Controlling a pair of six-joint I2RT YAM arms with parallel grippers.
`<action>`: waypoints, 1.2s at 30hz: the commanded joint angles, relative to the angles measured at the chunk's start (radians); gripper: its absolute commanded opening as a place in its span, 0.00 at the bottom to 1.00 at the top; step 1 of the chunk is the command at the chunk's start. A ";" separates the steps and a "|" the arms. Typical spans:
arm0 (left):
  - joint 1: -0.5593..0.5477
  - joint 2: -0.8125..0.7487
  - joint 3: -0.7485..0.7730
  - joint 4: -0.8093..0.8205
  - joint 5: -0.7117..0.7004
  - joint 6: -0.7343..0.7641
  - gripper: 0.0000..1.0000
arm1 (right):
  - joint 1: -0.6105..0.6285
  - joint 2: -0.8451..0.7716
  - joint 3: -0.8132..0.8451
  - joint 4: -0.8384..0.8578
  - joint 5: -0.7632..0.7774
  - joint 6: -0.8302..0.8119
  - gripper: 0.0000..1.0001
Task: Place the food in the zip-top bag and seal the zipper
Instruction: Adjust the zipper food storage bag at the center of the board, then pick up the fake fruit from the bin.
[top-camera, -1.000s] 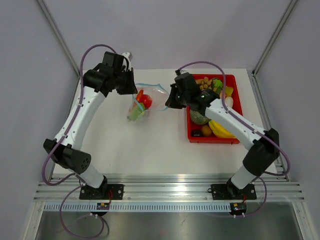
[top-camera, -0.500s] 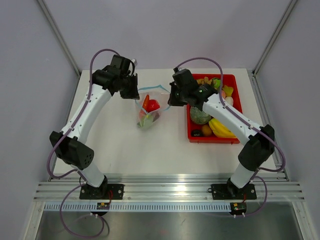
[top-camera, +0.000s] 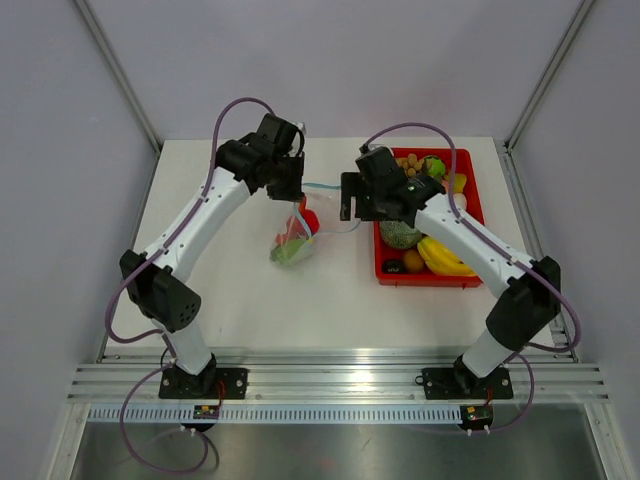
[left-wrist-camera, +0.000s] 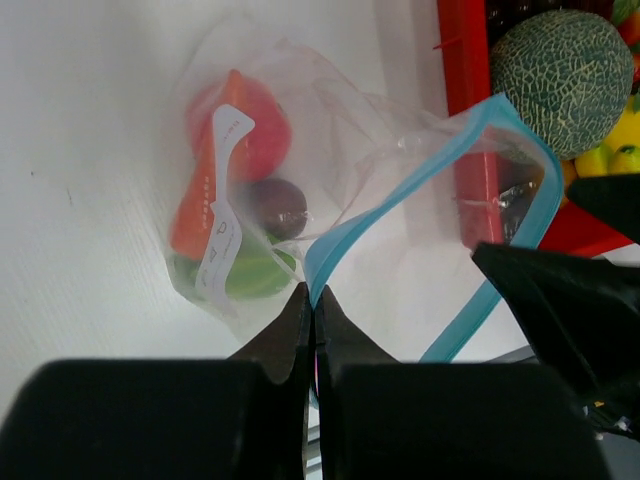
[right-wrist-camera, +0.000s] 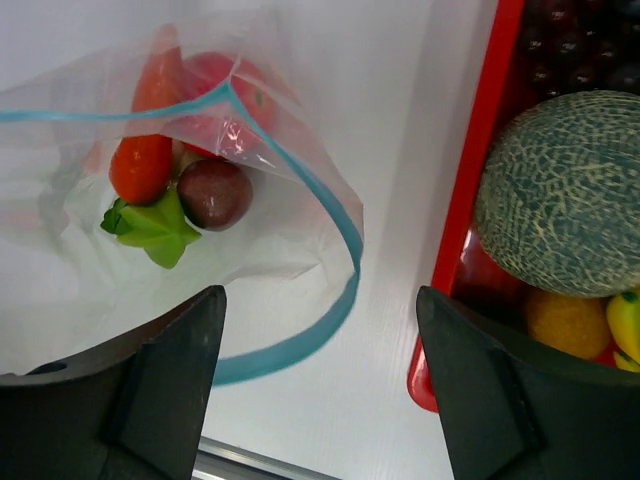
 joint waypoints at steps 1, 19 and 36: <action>-0.002 0.023 0.087 0.010 -0.060 0.006 0.00 | -0.002 -0.177 -0.006 -0.031 0.073 -0.059 0.85; -0.008 0.040 0.068 0.021 -0.034 0.021 0.00 | -0.311 -0.399 -0.409 -0.010 0.065 -0.448 0.81; -0.019 0.016 0.015 0.047 0.003 0.013 0.00 | -0.378 -0.204 -0.495 0.160 -0.036 -0.686 0.79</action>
